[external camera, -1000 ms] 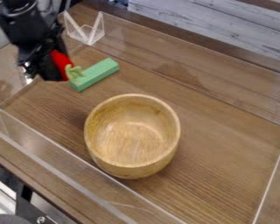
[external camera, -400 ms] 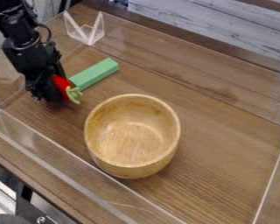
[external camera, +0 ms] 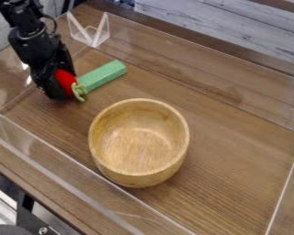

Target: Move the red object to the left side of the table

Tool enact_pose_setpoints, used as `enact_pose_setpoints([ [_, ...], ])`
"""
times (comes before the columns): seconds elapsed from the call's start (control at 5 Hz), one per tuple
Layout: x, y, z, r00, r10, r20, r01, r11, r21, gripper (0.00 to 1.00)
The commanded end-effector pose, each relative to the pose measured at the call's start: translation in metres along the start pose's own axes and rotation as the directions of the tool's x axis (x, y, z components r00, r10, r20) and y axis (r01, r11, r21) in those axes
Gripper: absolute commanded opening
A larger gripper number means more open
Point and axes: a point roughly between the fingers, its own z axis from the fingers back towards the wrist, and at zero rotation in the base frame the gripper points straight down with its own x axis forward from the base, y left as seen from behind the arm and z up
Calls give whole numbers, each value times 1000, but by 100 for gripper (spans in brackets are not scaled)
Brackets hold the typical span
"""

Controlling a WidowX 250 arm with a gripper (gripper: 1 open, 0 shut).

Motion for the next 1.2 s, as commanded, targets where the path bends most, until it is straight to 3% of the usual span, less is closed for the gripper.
enact_pose_setpoints([
  [0.0, 8, -19, 14, 1000, -10, 5, 11, 999, -41, 100],
  [1.0, -13, -50, 37, 991, 130, -9, -130, 991, -16, 100],
])
